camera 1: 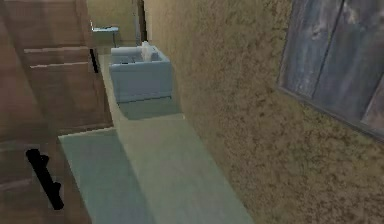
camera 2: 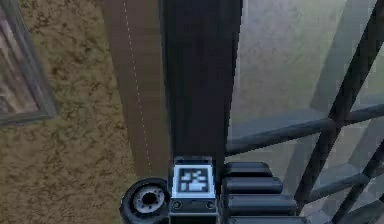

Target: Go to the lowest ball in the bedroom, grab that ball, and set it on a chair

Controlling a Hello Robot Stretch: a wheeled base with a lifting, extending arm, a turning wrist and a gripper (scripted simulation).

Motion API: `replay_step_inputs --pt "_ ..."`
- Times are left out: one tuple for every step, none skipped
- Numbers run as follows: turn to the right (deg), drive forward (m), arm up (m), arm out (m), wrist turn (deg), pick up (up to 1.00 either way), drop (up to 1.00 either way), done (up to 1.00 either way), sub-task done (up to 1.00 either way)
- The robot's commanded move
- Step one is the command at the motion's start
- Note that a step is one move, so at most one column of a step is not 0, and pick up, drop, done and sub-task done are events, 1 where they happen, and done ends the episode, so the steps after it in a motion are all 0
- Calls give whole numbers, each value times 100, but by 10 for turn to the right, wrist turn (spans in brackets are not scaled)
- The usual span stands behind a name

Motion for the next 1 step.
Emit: replay_step_inputs --pt "-390 0 0 0 0 0 0 0 0"
